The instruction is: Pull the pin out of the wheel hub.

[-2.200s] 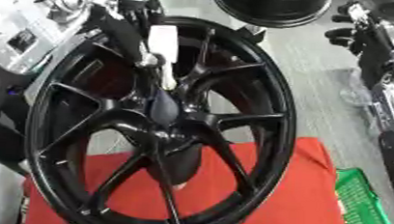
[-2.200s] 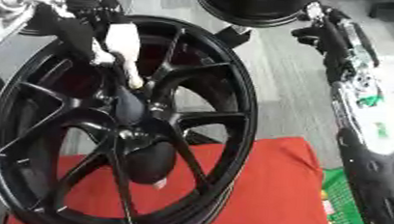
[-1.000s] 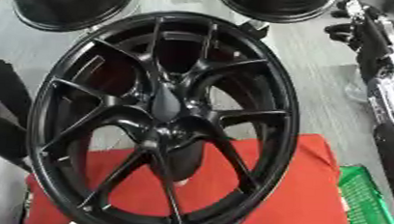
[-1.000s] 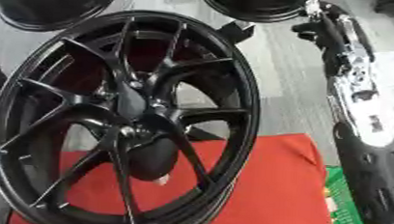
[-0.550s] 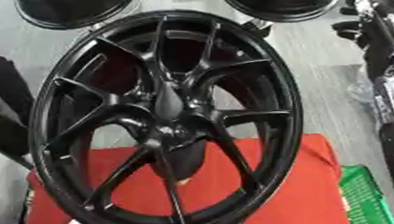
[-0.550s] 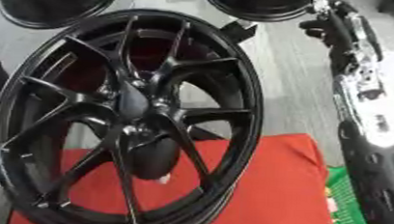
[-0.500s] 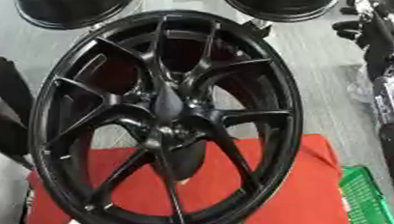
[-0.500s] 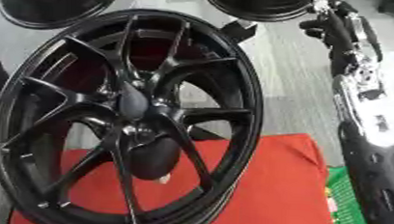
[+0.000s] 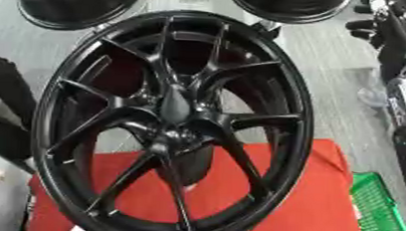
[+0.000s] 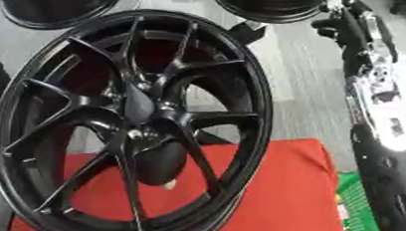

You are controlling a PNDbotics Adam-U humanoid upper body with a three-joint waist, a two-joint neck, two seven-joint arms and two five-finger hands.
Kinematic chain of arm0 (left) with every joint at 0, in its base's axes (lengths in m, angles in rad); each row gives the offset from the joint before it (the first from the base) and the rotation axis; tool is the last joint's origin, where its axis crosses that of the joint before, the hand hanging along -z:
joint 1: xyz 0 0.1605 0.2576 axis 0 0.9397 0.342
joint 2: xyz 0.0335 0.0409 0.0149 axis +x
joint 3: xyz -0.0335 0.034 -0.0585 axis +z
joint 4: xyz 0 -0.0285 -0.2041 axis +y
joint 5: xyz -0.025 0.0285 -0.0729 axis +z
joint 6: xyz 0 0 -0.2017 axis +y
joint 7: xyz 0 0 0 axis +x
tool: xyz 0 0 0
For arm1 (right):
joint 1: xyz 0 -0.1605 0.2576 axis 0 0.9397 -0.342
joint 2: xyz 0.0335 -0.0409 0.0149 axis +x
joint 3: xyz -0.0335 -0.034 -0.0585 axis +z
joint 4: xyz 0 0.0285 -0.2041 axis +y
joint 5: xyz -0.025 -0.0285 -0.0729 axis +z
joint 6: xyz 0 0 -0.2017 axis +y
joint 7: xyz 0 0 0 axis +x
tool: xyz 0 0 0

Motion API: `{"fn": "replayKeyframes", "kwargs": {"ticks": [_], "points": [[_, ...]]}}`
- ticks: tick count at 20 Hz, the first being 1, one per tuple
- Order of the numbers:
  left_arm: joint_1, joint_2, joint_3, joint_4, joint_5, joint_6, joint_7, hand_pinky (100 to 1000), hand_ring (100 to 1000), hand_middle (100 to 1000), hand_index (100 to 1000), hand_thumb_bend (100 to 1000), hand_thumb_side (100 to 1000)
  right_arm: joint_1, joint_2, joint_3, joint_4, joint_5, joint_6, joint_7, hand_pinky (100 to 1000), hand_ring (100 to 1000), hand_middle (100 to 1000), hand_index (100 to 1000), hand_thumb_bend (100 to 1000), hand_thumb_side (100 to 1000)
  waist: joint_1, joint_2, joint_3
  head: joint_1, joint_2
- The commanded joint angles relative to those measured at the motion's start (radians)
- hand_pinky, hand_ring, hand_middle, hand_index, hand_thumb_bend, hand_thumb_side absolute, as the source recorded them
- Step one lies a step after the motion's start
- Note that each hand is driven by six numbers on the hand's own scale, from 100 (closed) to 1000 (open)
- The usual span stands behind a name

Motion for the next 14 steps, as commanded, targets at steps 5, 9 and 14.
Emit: {"fn": "replayKeyframes", "kwargs": {"ticks": [5,9,14], "points": [[-0.087,-0.1,-0.001,-0.102,0.222,-0.065,0.303,682,740,694,684,144,857,-0.009,-0.028,-0.006,-0.019,-0.003,-0.003,0.003,780,651,703,752,100,608,-0.005,-0.017,0.0,0.015,-0.011],[-0.162,-0.259,-0.057,-0.137,0.386,-0.145,0.417,665,728,703,733,212,840,-0.013,-0.023,-0.004,-0.02,-0.005,-0.004,0.005,780,651,703,752,100,606,-0.011,-0.018,-0.002,0.025,-0.01],[-0.232,-0.504,-0.1,-0.102,0.467,-0.227,0.463,666,724,705,733,277,824,-0.019,-0.008,-0.004,-0.02,-0.011,-0.005,0.005,780,651,702,751,100,602,-0.028,-0.019,-0.003,0.047,-0.002]]}}
